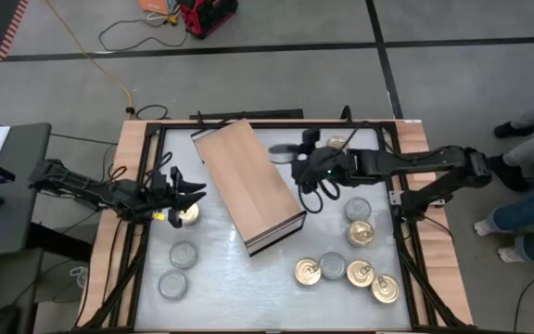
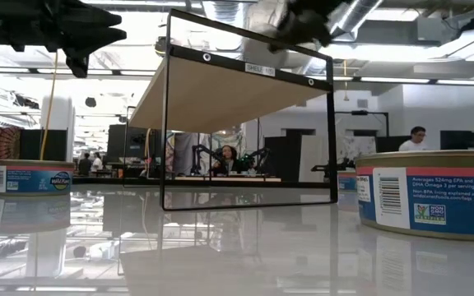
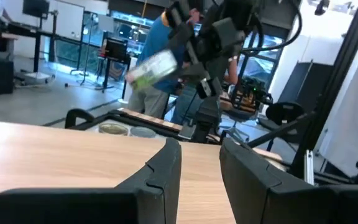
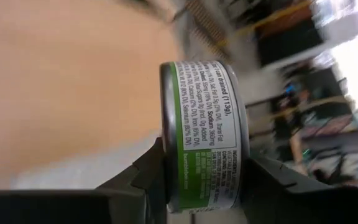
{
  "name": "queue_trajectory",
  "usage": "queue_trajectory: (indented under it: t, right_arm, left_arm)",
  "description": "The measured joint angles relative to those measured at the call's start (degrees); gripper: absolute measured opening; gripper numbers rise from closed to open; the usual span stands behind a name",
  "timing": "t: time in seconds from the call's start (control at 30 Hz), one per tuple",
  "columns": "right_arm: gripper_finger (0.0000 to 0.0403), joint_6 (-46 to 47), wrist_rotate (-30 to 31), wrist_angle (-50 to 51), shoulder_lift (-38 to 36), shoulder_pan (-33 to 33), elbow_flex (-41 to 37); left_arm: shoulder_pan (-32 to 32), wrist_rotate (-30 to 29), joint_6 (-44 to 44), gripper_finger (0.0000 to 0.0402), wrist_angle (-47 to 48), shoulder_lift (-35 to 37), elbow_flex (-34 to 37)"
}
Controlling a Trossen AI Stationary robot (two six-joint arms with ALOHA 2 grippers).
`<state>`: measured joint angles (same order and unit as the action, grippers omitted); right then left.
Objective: Stack canned seafood by type on shelf
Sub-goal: Put the green tuna can on the shelf
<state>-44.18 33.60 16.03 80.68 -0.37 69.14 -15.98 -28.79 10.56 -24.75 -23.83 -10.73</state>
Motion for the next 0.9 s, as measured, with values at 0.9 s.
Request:
queue_trajectory:
  t: [0.9]
  right_arm:
    - [0.0179,-5.6,-13.2,1.6,28.4,-5.8,29.2]
  left_arm:
    - [13.0,-9.3,-25.3,0.0148,26.9,-11.5,-17.9]
